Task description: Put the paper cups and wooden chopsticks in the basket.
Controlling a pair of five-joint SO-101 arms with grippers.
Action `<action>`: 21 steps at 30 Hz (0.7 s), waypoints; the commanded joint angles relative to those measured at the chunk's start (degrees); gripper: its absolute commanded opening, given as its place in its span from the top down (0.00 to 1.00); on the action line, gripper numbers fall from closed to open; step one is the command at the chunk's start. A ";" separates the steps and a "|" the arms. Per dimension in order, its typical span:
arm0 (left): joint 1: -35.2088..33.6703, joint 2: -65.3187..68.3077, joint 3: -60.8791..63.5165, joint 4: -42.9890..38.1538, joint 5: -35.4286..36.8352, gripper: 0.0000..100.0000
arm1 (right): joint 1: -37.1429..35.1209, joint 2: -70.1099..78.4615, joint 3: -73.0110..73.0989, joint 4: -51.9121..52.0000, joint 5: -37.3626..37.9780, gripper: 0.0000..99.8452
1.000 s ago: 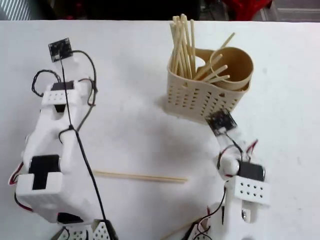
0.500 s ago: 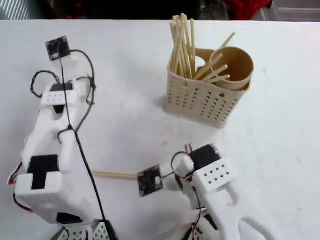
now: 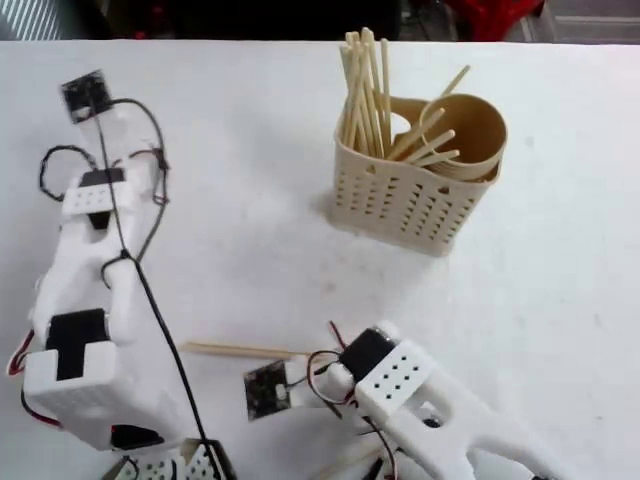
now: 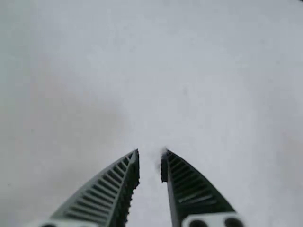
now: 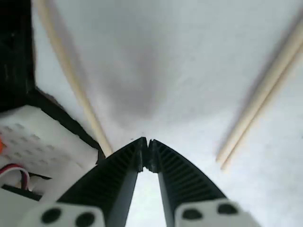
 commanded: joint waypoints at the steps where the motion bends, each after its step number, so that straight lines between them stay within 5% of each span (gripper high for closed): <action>1: -3.38 0.13 -0.97 -3.16 -0.70 0.90 | -4.62 0.04 -0.26 -1.98 -5.54 0.98; 9: -9.19 8.75 -15.65 5.89 -0.53 0.90 | -15.43 0.22 -0.26 -1.89 -5.45 0.98; 15: -10.33 16.92 -29.54 17.67 -0.44 0.90 | -17.71 0.22 1.23 -1.54 0.44 0.98; 21: -10.07 17.80 -32.00 19.60 -0.44 0.90 | -17.89 0.22 2.11 -1.80 1.32 0.98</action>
